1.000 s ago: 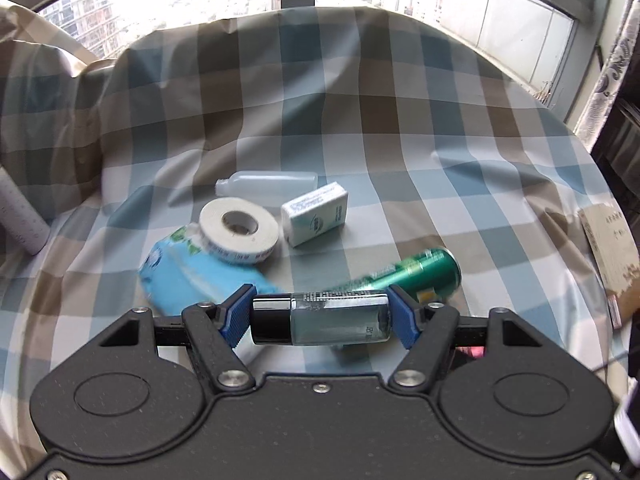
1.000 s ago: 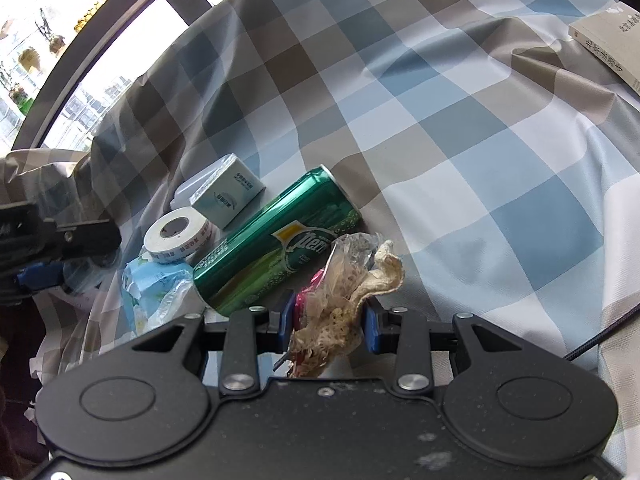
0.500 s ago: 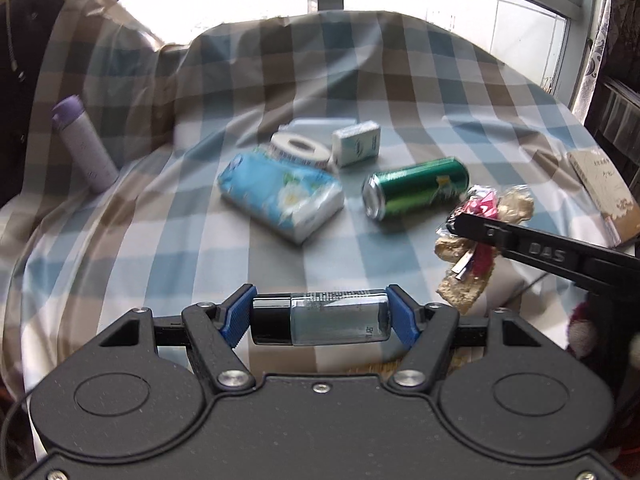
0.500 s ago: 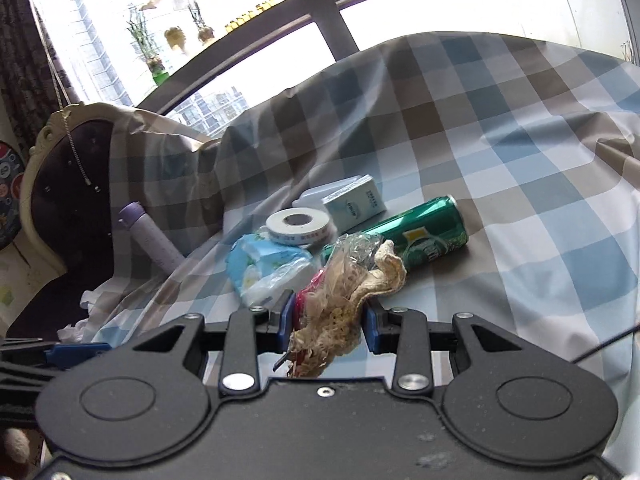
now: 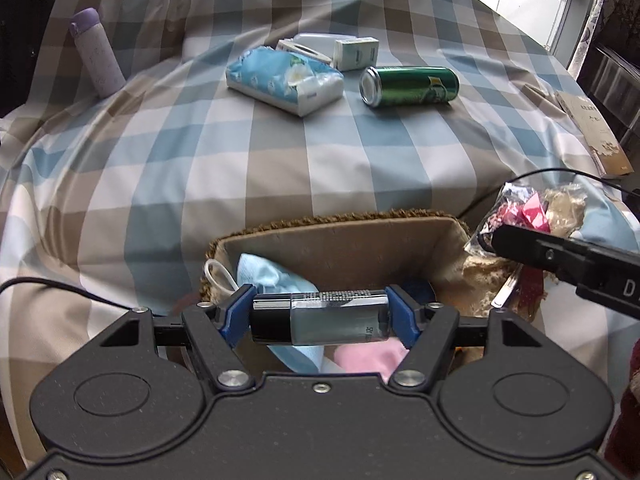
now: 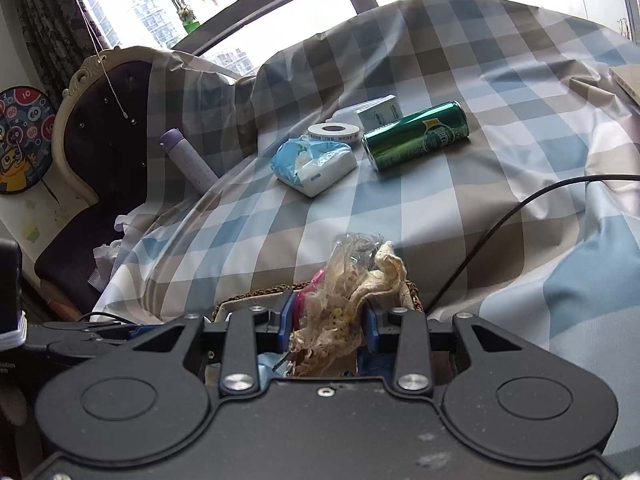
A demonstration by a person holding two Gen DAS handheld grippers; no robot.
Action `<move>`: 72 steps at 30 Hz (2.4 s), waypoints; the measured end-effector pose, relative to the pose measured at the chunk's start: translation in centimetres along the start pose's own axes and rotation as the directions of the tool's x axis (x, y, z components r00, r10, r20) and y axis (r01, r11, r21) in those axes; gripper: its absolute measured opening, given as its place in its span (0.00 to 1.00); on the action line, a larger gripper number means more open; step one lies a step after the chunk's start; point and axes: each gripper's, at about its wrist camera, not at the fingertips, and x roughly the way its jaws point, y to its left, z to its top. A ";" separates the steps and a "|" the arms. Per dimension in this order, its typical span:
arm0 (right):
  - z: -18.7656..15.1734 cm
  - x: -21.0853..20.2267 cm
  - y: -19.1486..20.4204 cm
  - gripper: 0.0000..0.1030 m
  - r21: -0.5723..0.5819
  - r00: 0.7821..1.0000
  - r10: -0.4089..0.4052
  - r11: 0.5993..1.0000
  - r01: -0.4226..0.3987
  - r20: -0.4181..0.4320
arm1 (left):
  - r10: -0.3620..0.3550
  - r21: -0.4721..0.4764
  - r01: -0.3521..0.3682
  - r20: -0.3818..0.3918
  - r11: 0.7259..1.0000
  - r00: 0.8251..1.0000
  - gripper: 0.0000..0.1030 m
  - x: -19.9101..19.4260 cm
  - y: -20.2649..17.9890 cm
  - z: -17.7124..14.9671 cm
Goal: Organize soft objects
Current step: 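Carry the snack bag and bottle to the basket and open both grippers, then reach the right gripper to the white box and close on it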
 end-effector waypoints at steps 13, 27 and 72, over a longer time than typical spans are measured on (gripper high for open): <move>1.5 -1.4 2.4 0.60 -0.060 0.998 -0.020 0.998 0.024 0.064 | 0.039 0.013 -0.039 0.060 0.999 0.997 0.83 -1.1 0.2 -0.5; 0.8 0.5 2.0 0.71 -0.056 0.997 -0.075 0.996 0.075 0.000 | 0.102 -0.009 -0.102 0.030 0.995 0.994 0.87 0.0 1.9 -1.1; 21.0 19.9 1.6 0.99 -0.315 0.924 -0.381 0.873 0.373 0.036 | 0.222 -0.238 -0.223 -0.034 0.945 0.975 0.96 15.3 14.0 19.4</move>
